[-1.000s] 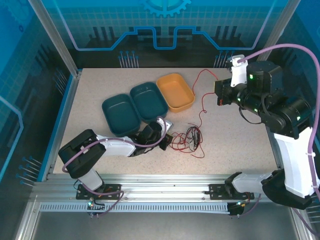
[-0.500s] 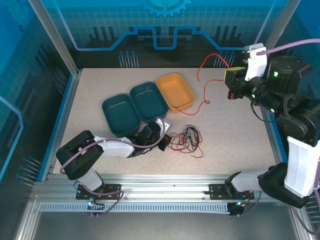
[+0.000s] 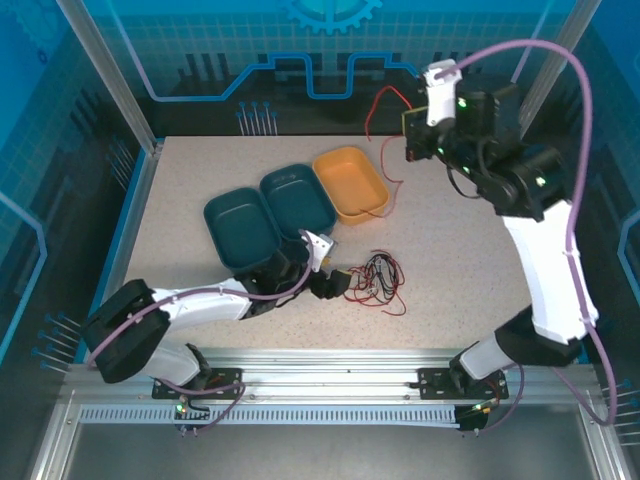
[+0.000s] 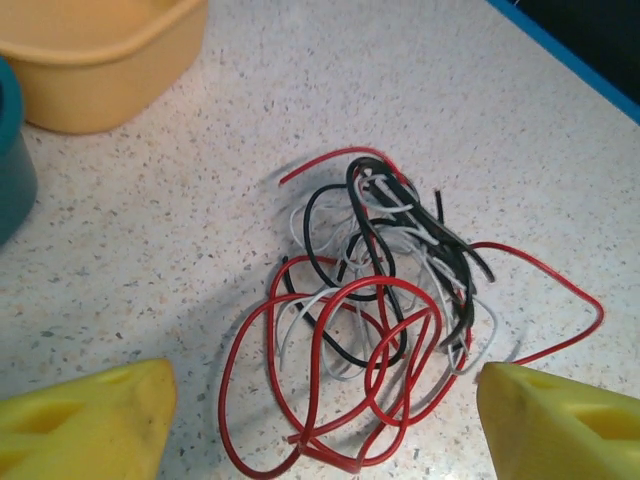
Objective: Untangle the cables
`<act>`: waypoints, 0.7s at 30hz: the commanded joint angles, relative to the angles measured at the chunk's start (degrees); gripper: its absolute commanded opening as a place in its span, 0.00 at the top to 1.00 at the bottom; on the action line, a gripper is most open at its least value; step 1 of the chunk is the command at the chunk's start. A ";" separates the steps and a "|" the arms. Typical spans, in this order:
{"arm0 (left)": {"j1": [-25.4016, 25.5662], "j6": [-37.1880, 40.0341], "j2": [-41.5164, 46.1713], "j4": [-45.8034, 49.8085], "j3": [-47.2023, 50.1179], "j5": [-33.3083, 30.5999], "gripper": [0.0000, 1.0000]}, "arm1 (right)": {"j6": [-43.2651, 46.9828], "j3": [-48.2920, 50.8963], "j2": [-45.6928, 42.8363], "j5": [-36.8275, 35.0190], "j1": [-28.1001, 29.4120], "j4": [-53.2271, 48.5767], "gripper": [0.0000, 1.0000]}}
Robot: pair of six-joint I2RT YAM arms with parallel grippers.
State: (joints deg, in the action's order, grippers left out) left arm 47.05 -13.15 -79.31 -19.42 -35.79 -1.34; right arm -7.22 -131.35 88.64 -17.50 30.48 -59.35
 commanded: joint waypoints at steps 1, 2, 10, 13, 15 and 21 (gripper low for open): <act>0.34 1.15 5.54 3.69 1.46 -2.96 0.10 | 2.66 -1.01 3.79 -2.20 -1.77 8.58 1.00; 0.33 1.28 7.19 4.55 1.58 -4.12 0.06 | 2.78 -1.01 5.26 -2.12 -2.23 10.11 1.00; 0.18 1.75 16.39 9.97 0.61 -15.26 0.01 | 3.26 -0.36 16.11 0.34 -5.28 19.16 1.00; -0.10 1.07 17.54 13.64 -1.43 -19.54 0.01 | 2.72 -0.76 19.90 0.89 -6.36 18.95 1.00; -0.97 -0.97 17.24 18.21 -4.17 -22.24 0.01 | 2.20 -0.37 22.07 0.73 -7.16 18.29 1.00; -5.20 -6.77 16.16 25.01 -8.97 -20.54 0.01 | 0.90 3.38 25.56 2.27 -8.81 16.53 1.00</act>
State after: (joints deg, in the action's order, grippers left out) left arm 43.16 -16.29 -62.96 0.84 -42.57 -20.43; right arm -5.13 -128.84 113.47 -16.53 22.48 -42.89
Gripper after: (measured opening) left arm 0.991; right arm 0.062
